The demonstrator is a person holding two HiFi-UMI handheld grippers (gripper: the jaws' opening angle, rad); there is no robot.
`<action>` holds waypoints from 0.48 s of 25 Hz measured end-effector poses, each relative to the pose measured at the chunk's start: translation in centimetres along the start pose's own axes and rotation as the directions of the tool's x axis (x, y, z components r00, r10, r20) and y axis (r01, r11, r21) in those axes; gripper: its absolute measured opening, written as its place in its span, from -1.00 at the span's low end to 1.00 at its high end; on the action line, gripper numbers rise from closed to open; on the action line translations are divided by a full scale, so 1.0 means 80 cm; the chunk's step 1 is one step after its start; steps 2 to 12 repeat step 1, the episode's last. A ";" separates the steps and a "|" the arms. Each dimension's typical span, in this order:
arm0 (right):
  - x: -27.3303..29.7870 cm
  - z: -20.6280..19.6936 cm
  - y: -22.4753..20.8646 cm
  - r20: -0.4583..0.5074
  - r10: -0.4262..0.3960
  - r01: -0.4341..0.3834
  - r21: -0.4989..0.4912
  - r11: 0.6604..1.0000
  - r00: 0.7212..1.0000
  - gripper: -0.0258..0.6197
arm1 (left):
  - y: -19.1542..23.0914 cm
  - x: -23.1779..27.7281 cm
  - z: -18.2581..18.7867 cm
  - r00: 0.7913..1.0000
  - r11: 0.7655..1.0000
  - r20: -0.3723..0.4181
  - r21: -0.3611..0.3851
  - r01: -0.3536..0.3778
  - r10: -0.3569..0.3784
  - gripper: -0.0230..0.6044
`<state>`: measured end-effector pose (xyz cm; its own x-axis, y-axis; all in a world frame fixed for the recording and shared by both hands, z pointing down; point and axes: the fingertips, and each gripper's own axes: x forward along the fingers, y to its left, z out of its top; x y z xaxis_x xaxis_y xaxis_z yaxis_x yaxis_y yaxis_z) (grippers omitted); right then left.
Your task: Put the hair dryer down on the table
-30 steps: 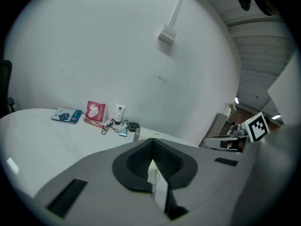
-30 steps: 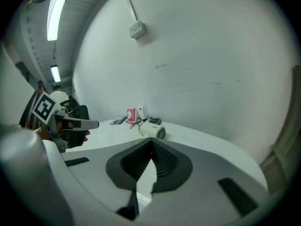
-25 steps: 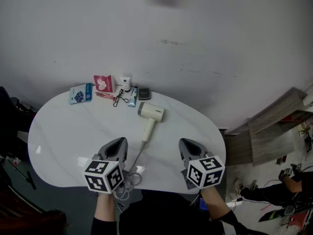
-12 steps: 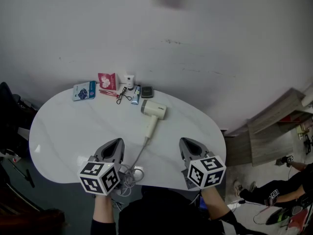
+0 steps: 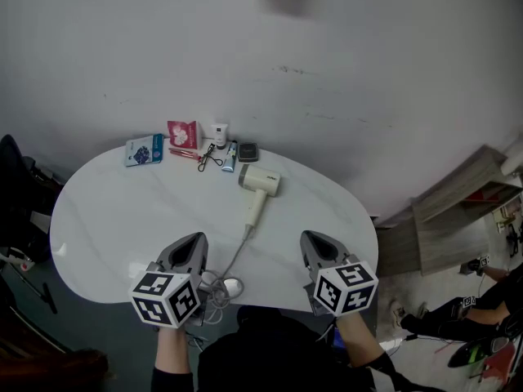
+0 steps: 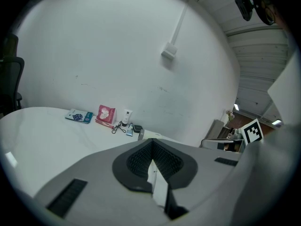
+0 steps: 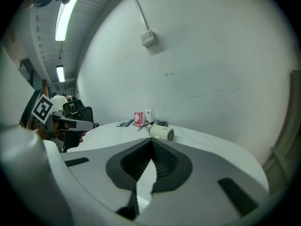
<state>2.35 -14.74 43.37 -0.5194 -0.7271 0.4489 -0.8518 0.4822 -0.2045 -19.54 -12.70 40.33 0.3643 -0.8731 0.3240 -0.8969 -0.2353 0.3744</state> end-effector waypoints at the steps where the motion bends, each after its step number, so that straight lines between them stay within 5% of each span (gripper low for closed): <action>1: -0.001 0.000 0.002 0.002 0.000 0.000 0.000 1.000 1.000 -0.92 | 0.001 -0.002 0.000 1.000 1.000 0.001 0.000 0.001 -0.001 -0.90; 12: -0.001 0.000 0.002 0.002 0.000 0.000 0.000 1.000 1.000 -0.92 | 0.001 -0.002 0.000 1.000 1.000 0.001 0.000 0.001 -0.001 -0.90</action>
